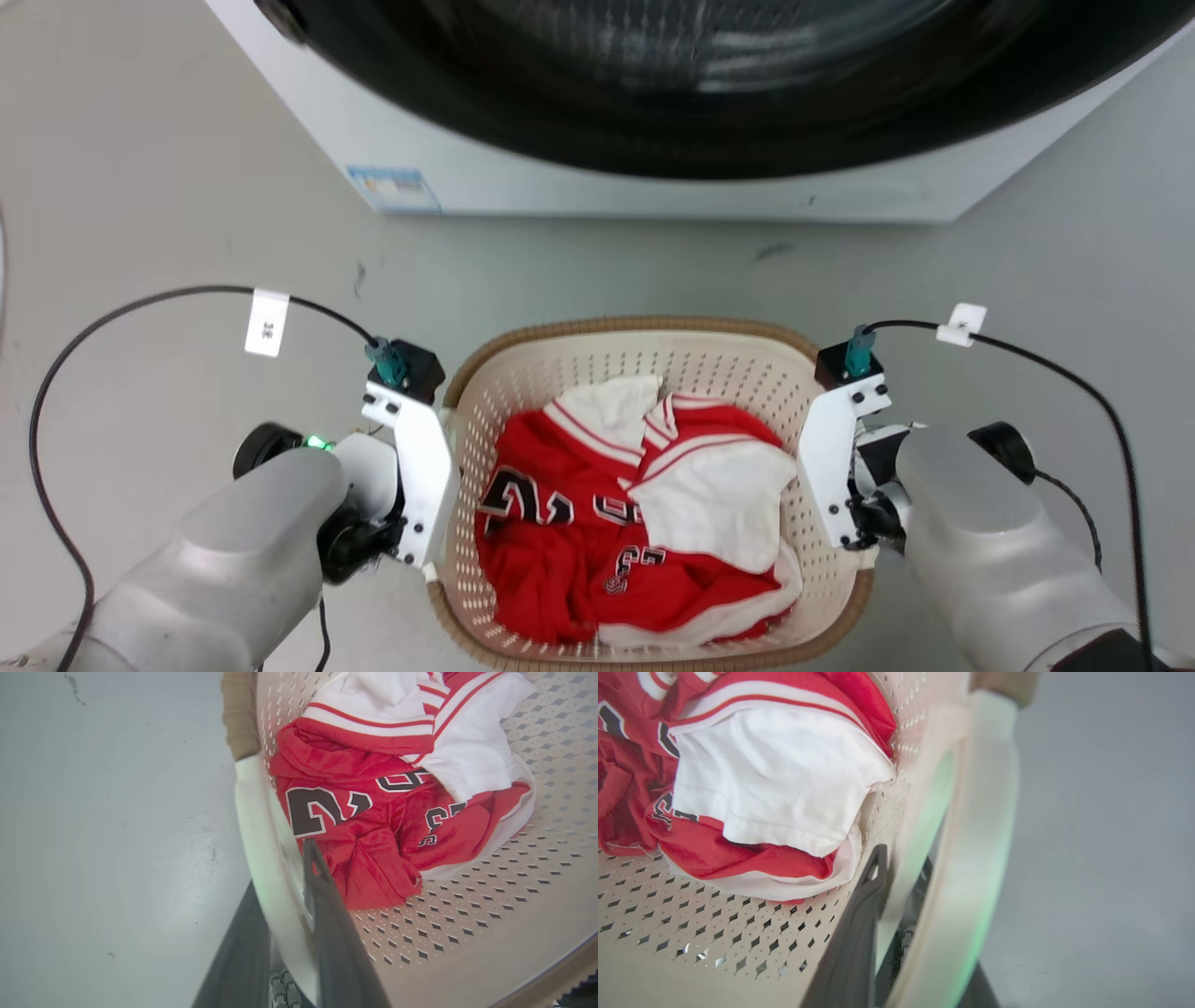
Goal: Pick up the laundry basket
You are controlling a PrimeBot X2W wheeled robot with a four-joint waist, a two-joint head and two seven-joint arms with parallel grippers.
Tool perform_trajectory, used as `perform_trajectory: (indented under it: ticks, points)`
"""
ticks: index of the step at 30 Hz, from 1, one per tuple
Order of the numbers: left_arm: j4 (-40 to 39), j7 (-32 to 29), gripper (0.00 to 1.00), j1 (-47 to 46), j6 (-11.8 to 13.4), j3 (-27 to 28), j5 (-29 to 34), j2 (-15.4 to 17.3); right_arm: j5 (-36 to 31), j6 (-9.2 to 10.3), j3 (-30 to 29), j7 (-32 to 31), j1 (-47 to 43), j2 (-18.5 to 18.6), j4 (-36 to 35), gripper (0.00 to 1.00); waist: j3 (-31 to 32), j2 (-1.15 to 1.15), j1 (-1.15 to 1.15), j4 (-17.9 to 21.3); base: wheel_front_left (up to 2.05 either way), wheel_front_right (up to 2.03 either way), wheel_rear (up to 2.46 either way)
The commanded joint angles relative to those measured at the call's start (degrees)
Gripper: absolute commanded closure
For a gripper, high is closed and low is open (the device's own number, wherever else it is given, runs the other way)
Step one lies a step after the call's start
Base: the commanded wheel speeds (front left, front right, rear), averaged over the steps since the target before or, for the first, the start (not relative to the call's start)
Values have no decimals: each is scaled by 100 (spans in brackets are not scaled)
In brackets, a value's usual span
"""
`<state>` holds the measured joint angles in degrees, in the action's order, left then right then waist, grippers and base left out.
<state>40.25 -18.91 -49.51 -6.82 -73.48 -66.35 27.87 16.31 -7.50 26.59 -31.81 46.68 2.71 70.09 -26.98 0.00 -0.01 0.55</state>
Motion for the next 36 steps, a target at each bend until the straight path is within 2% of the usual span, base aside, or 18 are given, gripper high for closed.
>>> perform_trajectory:
  ticks: [1, 11, 16, 28, 36]
  points:
    - [-210, -263, 100, 108, -107, 17, -142, 64, 184, 2, 339, -260, -197, 29, -162, 100, 913, 0, 1, 115, 0, 0, 0]
    - [-538, -836, 100, 472, -108, 11, -416, 315, 843, 0, 897, -822, -389, 19, -465, 100, 1830, 0, 1, 233, 0, 0, 0]
    - [-650, -1013, 100, 549, -109, 8, -375, 402, 1059, 0, 1130, -1017, -424, 117, -532, 100, 1980, 0, 1, 255, 0, 0, 0]
    - [-950, -1336, 100, 645, -109, 15, -712, 511, 1863, -9, 1408, -1746, -366, 179, -865, 100, 2132, 0, 1, 336, 0, 0, 0]
    - [-875, -1257, 100, 612, -108, 15, -610, 488, 2083, -12, 1567, -1805, -340, 298, -932, 100, 2314, 0, 1, 331, 0, 0, 0]
